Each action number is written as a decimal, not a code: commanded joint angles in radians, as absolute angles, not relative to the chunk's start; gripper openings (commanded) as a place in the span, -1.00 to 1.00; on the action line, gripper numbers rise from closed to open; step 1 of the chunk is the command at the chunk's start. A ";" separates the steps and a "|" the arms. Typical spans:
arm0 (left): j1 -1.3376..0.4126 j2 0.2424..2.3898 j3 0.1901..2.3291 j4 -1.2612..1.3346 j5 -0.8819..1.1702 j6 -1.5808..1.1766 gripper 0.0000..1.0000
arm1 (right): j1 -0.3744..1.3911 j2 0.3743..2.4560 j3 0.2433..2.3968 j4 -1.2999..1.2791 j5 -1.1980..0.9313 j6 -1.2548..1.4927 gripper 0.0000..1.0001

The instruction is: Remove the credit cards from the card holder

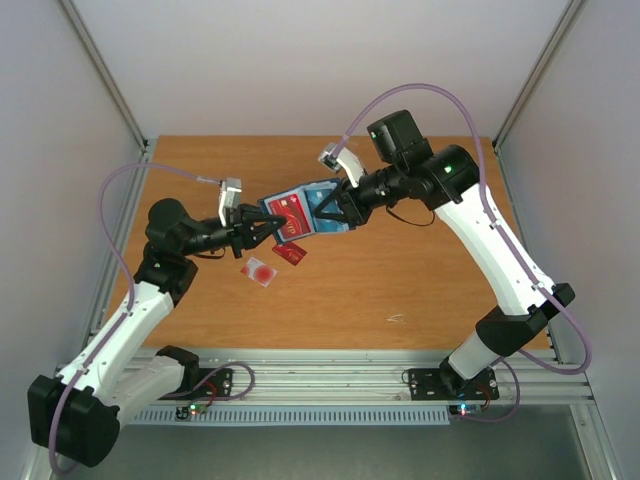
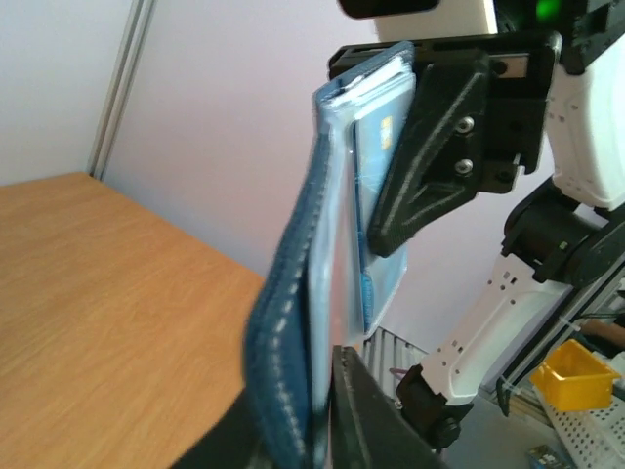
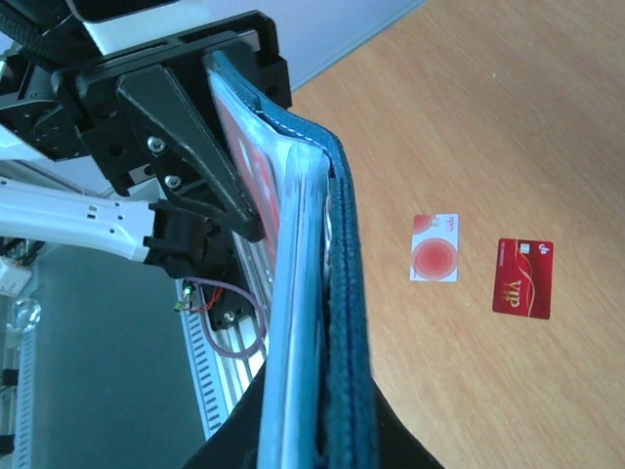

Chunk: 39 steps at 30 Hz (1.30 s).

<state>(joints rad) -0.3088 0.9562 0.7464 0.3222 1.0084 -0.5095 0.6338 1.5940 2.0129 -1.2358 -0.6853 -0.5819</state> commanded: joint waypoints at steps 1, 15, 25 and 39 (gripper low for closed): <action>-0.306 0.939 0.777 0.376 1.013 -0.525 -0.98 | 0.625 1.578 2.037 -1.201 -0.735 -0.600 -0.97; -0.307 0.886 0.831 -0.116 0.221 -0.278 -0.99 | 0.535 1.570 2.073 -1.166 -0.448 -0.433 -0.18; -0.303 0.861 0.781 0.309 0.699 -0.507 -0.99 | 0.657 1.584 1.808 -0.725 -0.892 -0.317 -0.29; -0.298 0.861 0.791 0.413 0.944 -0.584 -1.00 | 0.605 1.563 1.777 -0.711 -0.915 -0.322 -0.46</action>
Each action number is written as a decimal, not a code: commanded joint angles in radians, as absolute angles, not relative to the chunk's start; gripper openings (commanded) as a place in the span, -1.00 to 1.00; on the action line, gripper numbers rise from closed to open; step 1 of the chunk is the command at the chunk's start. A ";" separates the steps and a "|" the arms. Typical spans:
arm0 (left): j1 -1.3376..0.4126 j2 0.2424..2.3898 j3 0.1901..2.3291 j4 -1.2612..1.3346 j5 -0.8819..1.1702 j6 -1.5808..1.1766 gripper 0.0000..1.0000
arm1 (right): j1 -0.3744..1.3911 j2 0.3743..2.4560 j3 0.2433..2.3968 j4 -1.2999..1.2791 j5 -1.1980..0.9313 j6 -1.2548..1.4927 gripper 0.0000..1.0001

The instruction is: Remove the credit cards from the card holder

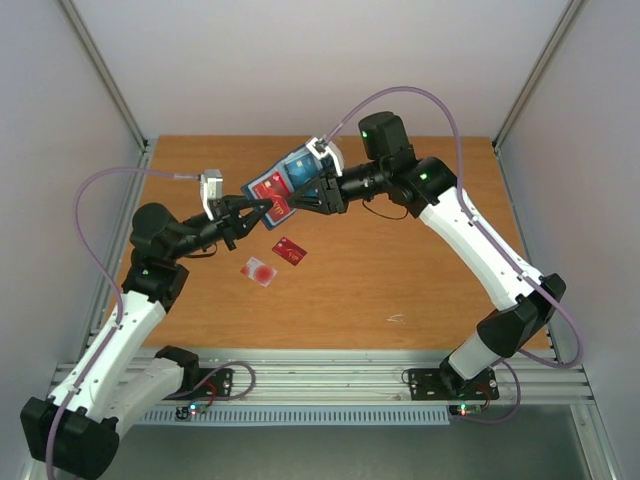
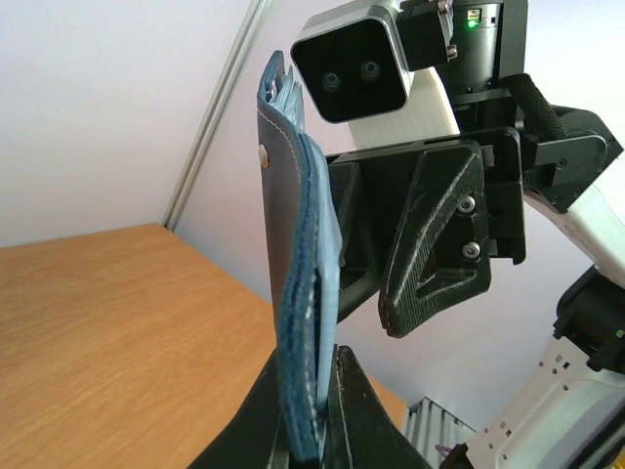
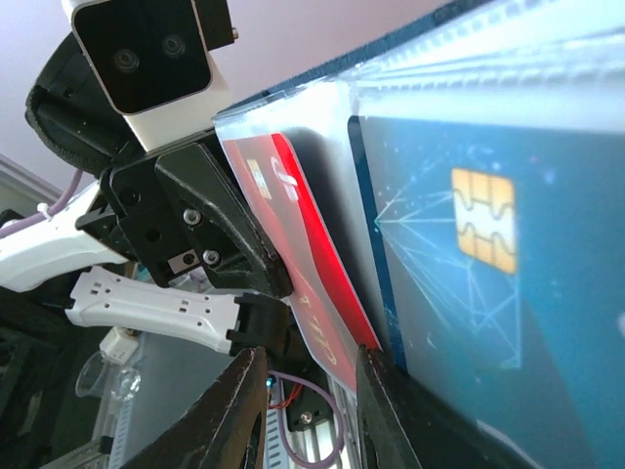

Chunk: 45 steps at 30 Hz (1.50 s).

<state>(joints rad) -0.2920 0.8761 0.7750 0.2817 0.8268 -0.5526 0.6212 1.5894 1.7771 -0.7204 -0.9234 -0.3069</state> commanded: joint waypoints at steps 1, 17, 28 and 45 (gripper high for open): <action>-0.298 0.862 0.790 0.413 0.946 -0.584 -1.00 | 0.599 1.558 1.776 -0.714 -0.918 -0.325 -0.45; -0.299 0.873 0.793 0.422 0.934 -0.593 -0.99 | 0.598 1.556 1.743 -0.703 -1.044 -0.344 -0.55; -0.300 0.879 0.799 0.420 0.933 -0.592 -1.00 | 0.621 1.550 1.732 -0.660 -1.125 -0.350 -0.97; -0.299 0.858 0.779 0.423 0.928 -0.605 -0.66 | 0.560 1.522 1.776 -0.794 -1.051 -0.424 -0.97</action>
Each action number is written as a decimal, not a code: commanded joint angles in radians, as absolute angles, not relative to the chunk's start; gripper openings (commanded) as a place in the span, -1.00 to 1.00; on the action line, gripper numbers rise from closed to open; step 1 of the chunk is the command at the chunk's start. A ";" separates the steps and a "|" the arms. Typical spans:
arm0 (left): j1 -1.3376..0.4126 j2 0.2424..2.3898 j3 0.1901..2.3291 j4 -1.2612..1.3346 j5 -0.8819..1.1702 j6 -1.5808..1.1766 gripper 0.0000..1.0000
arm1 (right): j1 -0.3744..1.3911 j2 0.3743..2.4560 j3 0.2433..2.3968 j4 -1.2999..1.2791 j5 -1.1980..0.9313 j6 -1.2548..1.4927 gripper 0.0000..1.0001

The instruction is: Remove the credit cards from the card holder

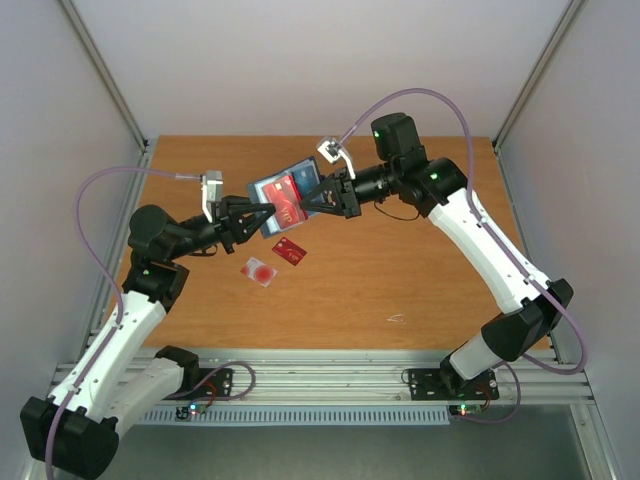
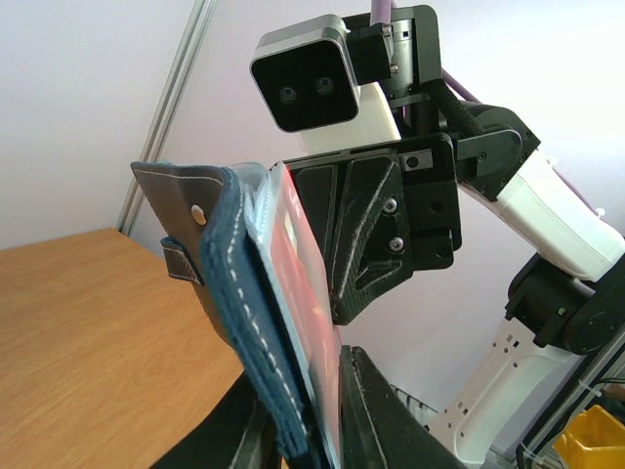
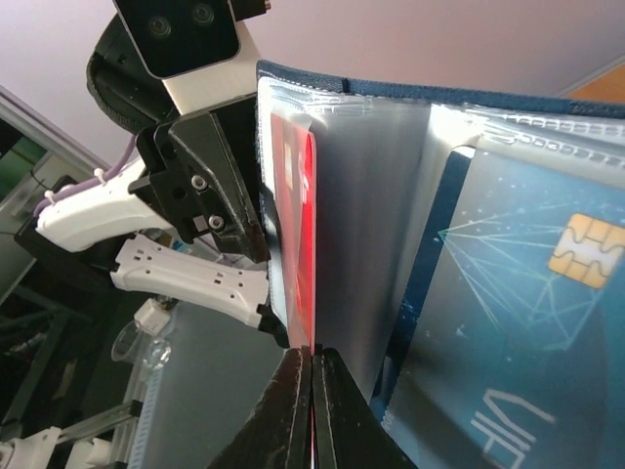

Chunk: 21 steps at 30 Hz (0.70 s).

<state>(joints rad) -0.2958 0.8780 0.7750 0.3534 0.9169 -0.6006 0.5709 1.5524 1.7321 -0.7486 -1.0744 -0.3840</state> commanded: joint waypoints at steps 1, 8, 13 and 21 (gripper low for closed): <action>-0.299 0.857 0.779 0.423 0.928 -0.604 -0.66 | 0.560 1.520 1.779 -0.799 -1.047 -0.427 -0.97; -0.300 0.856 0.779 0.421 0.930 -0.604 -0.78 | 0.554 1.517 1.789 -0.807 -1.036 -0.432 -0.98; -0.299 0.856 0.778 0.417 0.922 -0.603 -0.76 | 0.537 1.513 1.789 -0.816 -1.029 -0.434 -0.98; -0.300 0.854 0.779 0.395 0.908 -0.589 -0.99 | 0.530 1.517 1.799 -0.819 -1.024 -0.447 -0.98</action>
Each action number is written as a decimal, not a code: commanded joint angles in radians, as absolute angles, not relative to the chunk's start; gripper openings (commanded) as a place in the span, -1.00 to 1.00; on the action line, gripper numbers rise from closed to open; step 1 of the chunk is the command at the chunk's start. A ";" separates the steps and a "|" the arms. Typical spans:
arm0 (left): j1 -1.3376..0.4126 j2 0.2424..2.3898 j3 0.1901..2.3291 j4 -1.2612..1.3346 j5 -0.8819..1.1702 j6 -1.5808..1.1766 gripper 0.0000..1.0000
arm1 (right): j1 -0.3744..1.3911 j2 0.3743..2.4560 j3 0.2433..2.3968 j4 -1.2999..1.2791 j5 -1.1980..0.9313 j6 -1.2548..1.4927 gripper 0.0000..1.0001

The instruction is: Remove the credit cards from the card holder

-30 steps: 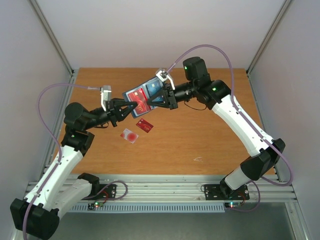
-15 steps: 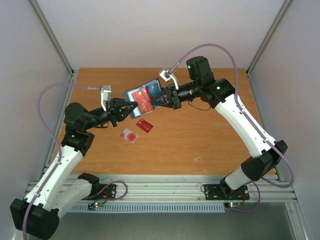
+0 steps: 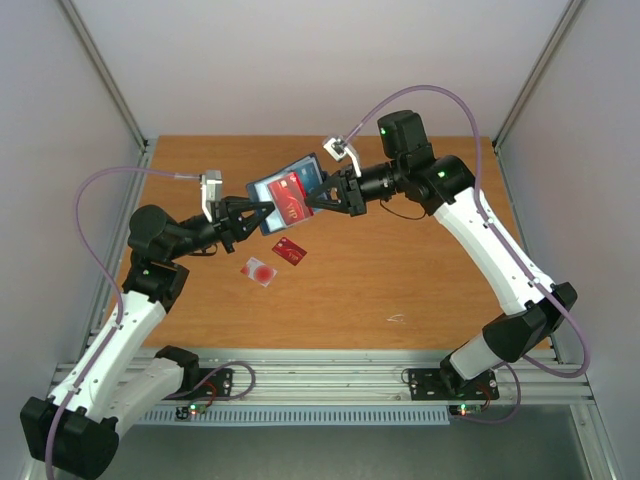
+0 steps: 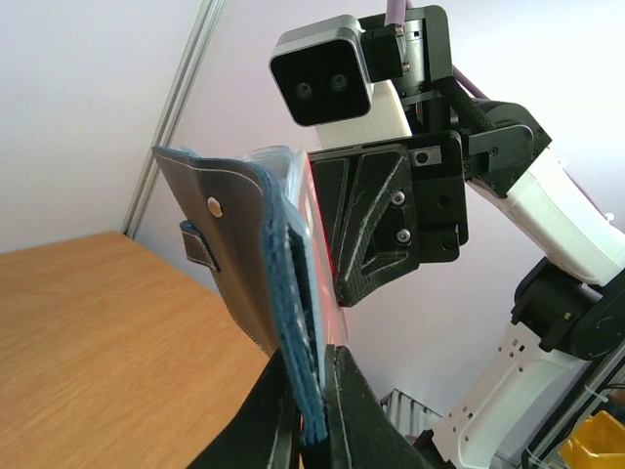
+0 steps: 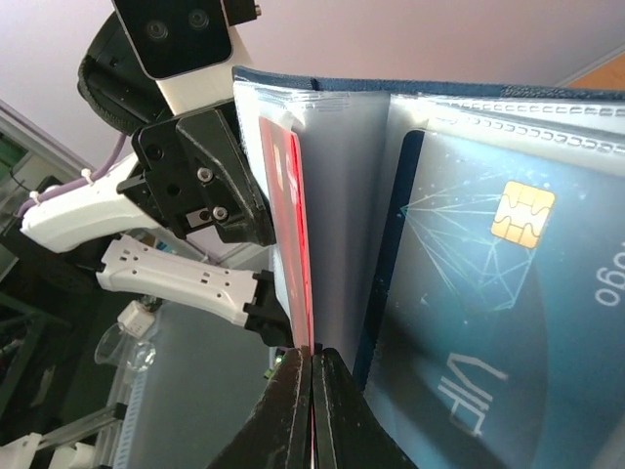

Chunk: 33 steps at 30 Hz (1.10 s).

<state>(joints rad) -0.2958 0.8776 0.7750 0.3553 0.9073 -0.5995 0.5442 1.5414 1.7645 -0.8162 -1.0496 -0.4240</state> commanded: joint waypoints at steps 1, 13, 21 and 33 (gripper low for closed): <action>-0.300 0.851 0.776 0.383 0.887 -0.585 -0.99 | 0.520 1.517 1.798 -0.826 -1.022 -0.450 -0.97; -0.276 0.820 0.734 0.309 0.732 -0.570 -1.00 | 0.321 1.512 1.777 -0.919 -1.002 -0.504 -0.98; -0.207 0.778 0.744 0.094 0.334 -0.382 -0.99 | 0.284 1.671 1.892 -1.119 -0.873 -0.584 -0.98; -0.062 0.734 0.700 0.057 0.198 -0.336 -1.00 | 0.489 2.252 2.252 -1.385 -0.797 -0.702 -0.98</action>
